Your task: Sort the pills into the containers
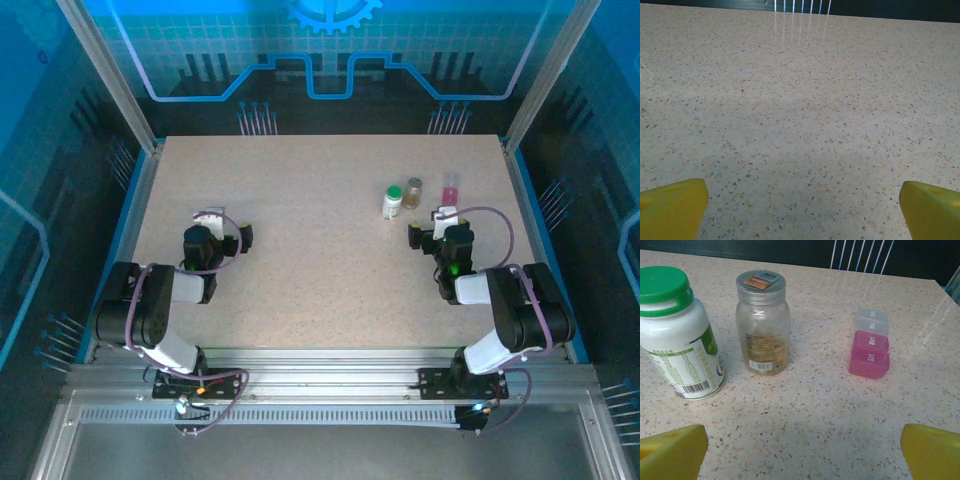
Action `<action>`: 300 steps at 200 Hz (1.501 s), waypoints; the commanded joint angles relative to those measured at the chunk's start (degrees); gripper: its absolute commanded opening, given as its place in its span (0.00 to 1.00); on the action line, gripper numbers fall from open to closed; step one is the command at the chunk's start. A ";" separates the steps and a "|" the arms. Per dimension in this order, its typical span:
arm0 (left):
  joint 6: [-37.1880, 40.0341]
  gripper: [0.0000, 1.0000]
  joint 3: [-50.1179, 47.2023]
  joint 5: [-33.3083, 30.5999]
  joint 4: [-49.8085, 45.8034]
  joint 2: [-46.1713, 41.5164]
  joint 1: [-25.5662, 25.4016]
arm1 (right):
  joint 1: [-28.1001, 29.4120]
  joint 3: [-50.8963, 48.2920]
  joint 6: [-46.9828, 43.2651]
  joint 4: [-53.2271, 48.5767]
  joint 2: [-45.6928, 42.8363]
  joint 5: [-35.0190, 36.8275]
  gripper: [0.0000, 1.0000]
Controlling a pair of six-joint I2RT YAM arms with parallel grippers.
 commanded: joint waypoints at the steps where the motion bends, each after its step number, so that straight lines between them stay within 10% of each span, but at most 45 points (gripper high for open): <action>1: 0.14 0.99 1.10 1.02 -0.19 -1.18 0.47 | 1.21 0.44 -0.76 1.38 -0.36 1.61 1.00; 52: 0.95 0.99 -2.99 -5.50 7.46 -2.12 -1.71 | 1.23 0.45 -0.76 1.38 -0.36 1.73 1.00; 128: -14.81 0.99 1.03 -32.47 -21.19 -23.44 -3.92 | 2.30 -0.57 -0.97 2.37 -2.09 5.05 1.00; 213: -25.33 0.99 -2.51 -26.89 -20.64 -32.59 -3.91 | 1.95 15.64 10.42 -37.22 -17.10 10.19 1.00; 300: -22.52 0.99 -2.08 -10.96 -15.27 -29.44 -4.04 | -6.50 40.06 17.61 -63.99 -0.88 4.77 0.98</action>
